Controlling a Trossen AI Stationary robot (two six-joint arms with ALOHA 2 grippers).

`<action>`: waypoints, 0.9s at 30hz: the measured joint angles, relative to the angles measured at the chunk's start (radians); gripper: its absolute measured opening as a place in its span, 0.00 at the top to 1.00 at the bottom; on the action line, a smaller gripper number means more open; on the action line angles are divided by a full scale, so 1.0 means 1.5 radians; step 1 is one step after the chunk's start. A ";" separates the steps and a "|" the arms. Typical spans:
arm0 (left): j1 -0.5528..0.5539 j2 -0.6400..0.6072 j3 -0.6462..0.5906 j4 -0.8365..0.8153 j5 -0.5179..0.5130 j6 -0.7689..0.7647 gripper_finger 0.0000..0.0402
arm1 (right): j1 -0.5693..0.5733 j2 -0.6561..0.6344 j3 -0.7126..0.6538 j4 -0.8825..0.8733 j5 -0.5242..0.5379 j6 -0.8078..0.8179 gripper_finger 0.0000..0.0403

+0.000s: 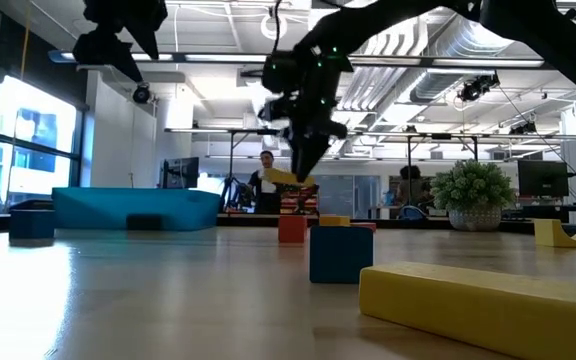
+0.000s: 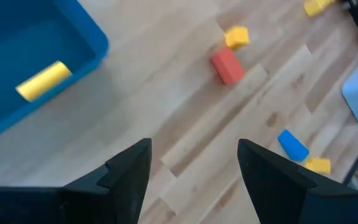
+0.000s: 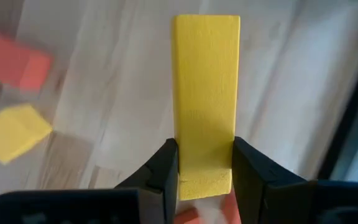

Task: Sort & place blocks by color
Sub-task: Put the top yellow block into the dark blue bin

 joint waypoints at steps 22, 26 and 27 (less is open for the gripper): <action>0.333 0.126 0.000 0.238 0.252 0.120 0.43 | 0.071 0.000 0.153 0.050 0.114 0.094 0.78; 0.338 0.166 0.000 0.245 0.264 0.134 0.43 | 0.082 0.000 0.153 0.066 0.153 0.115 0.78; 0.338 0.175 0.000 0.245 0.269 0.136 0.43 | 0.083 0.000 0.153 0.070 0.159 0.122 0.78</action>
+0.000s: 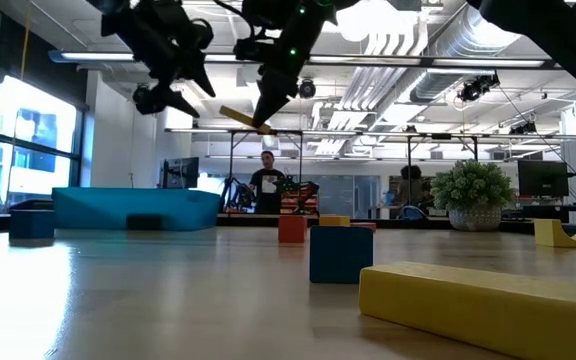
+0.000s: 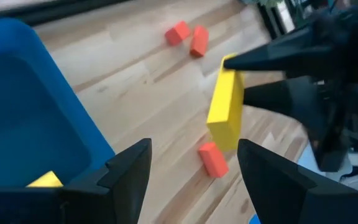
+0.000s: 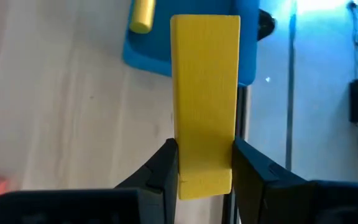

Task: Sort & place blocks by color
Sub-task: Put the top yellow block into the dark blue bin

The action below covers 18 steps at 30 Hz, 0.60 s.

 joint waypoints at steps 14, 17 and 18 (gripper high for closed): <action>-0.004 0.056 0.000 0.082 0.062 -0.007 0.43 | 0.004 0.000 -0.001 0.011 0.034 0.074 0.78; -0.003 0.056 0.000 0.100 0.062 -0.019 0.43 | 0.004 0.000 -0.001 0.029 0.034 0.078 0.78; -0.003 0.056 0.000 0.107 0.063 -0.027 0.43 | 0.005 0.000 -0.001 0.037 0.034 0.078 0.78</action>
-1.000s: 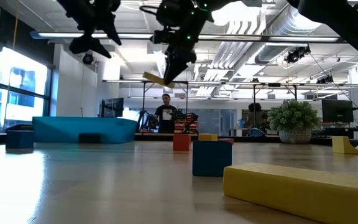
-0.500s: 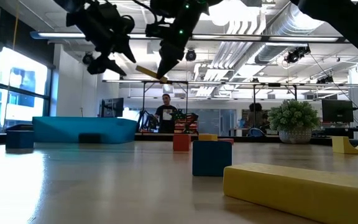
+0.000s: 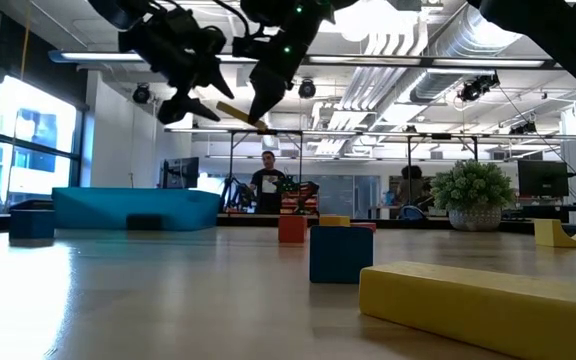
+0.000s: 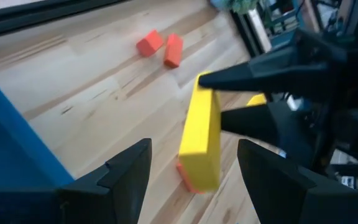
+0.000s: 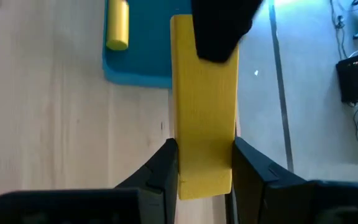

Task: Sort & place blocks by color
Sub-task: Put the top yellow block into the dark blue bin

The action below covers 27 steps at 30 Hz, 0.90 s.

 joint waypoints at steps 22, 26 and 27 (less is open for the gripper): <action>0.000 0.000 0.000 0.031 0.019 0.027 0.78 | 0.001 0.000 0.000 0.074 0.003 0.016 0.78; 0.001 0.000 0.000 0.029 0.016 0.056 0.89 | 0.005 0.000 0.000 0.073 0.020 0.014 0.78; 0.001 0.000 0.000 0.028 0.013 0.071 0.90 | 0.008 0.000 0.000 0.073 0.025 0.016 0.78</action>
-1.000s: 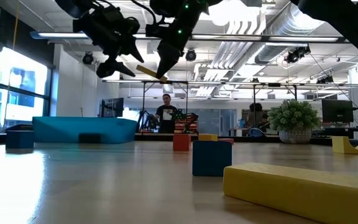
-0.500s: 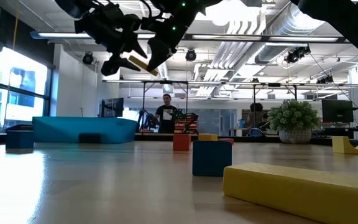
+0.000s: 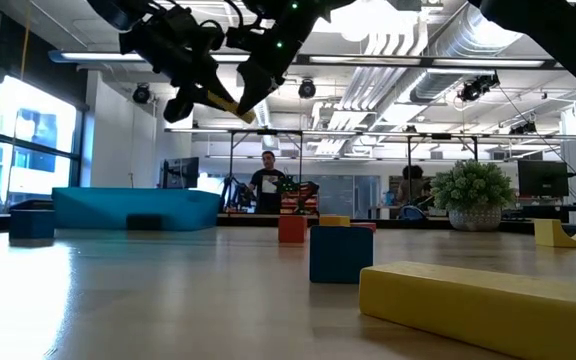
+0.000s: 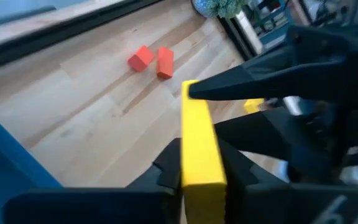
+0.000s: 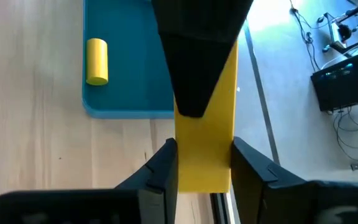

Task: Sort & place blocks by color
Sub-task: Put the top yellow block into the dark blue bin

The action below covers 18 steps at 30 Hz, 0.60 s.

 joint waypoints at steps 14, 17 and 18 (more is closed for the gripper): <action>-0.002 0.000 0.000 -0.108 -0.147 0.172 0.91 | 0.031 0.000 -0.001 -0.095 0.027 0.048 0.71; -0.001 0.000 0.000 -0.146 -0.202 0.198 0.91 | 0.030 0.000 -0.001 -0.132 0.028 0.067 0.71; -0.001 0.000 0.000 -0.159 -0.219 0.208 0.91 | 0.030 0.000 -0.001 -0.144 0.028 0.073 0.71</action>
